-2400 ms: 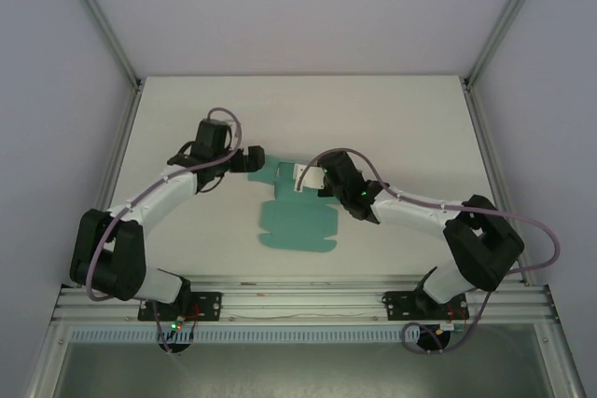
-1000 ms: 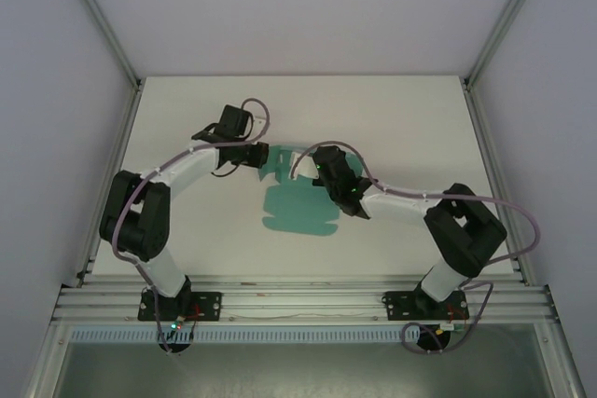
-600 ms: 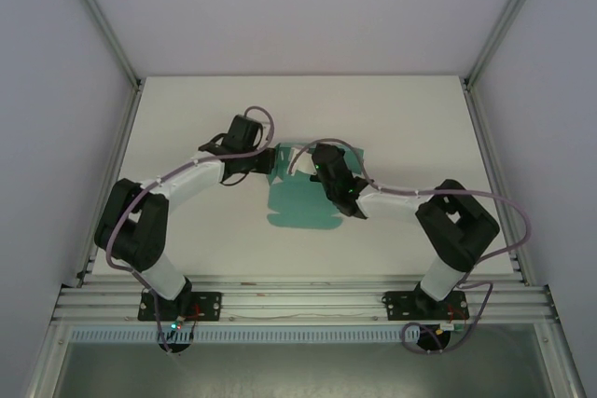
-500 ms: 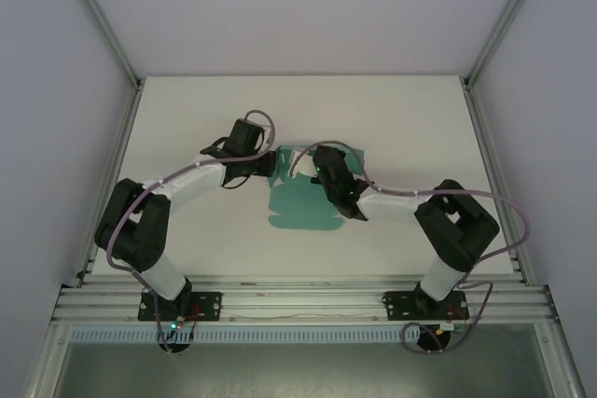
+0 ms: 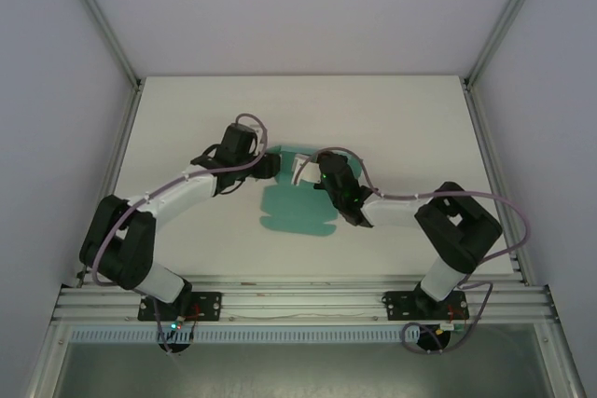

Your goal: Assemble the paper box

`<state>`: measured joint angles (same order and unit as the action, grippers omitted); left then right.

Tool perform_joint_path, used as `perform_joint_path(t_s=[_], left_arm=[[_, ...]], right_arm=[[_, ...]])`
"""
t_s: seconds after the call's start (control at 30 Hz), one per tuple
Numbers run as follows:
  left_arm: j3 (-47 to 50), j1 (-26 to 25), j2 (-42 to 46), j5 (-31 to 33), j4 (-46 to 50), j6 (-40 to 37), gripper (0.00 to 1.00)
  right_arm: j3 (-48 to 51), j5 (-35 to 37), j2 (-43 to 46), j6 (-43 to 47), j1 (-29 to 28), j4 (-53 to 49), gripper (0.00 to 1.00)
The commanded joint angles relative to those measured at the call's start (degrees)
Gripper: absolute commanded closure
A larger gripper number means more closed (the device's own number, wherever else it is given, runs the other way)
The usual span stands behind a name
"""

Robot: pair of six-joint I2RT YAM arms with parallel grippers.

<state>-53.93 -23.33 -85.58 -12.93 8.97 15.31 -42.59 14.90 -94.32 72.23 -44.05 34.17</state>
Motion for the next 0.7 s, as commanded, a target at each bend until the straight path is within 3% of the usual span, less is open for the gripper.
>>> perform_joint_path(t_s=[0.0,0.17,0.3,0.43,0.67], left_arm=[[0.5,-0.1,3.0,4.7,2.9,0.5,0.02],[-1.1,4.1,4.9,10.5,6.5,3.6,0.00],[-3.1,10.3,3.8,10.8,7.7,6.7,0.00],[-4.3,12.9,0.5,9.4,8.3,5.7,0.00],[3.9,12.7,0.2,-9.1,-3.3,-0.3,0.15]], right_arm=[[1.3,-1.5,2.4,0.7,0.4,1.2,1.00],[1.9,-4.3,3.3,1.3,0.3,0.3,1.00],[2.1,-3.7,2.6,2.8,0.3,1.3,1.00],[1.9,-3.2,2.5,2.4,0.3,1.4,1.00],[1.1,-2.0,2.0,2.5,0.2,0.4,1.00]])
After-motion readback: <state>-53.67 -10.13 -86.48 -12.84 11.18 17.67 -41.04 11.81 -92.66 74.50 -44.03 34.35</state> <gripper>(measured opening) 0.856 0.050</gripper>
